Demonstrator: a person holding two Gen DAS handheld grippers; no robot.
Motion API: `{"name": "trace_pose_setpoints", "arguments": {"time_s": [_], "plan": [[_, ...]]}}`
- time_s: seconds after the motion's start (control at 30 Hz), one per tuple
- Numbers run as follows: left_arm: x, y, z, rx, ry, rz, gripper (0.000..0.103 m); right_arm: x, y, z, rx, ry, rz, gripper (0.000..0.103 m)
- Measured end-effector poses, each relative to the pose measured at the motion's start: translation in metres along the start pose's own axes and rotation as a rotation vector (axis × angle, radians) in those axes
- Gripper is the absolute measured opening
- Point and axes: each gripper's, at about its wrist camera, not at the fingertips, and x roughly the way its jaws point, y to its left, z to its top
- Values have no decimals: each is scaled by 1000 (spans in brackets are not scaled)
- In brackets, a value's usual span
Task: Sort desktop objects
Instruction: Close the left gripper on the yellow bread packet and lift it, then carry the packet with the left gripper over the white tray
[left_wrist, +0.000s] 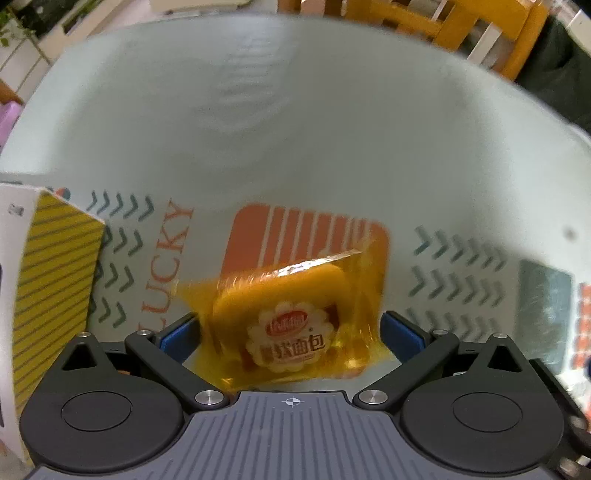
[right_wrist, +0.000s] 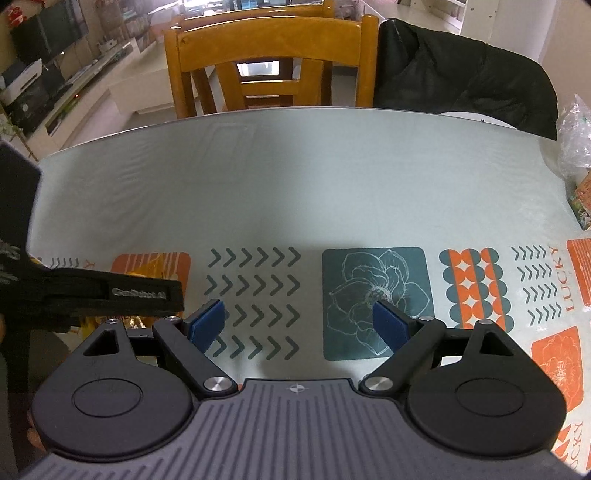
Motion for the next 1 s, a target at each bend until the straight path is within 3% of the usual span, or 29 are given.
{"name": "trace_pose_setpoints", "arguments": {"time_s": [0.23, 0.3, 0.47, 0.67, 1.0], "plan": [[1, 0, -2, 26, -57, -1, 101, 0, -1, -1, -2, 2, -3, 103], [-3, 1, -3, 42, -76, -3, 84, -1, -2, -1, 1, 2, -3, 103], [-12, 6, -7, 80, -97, -17, 70, -3, 0, -2, 4, 2, 2, 103], [-30, 14, -12, 111, -118, -22, 68, -9, 6, -3, -1, 2, 8, 103], [-98, 41, -32, 136, -183, -37, 68, -31, 22, -7, -11, -15, 16, 103]]}}
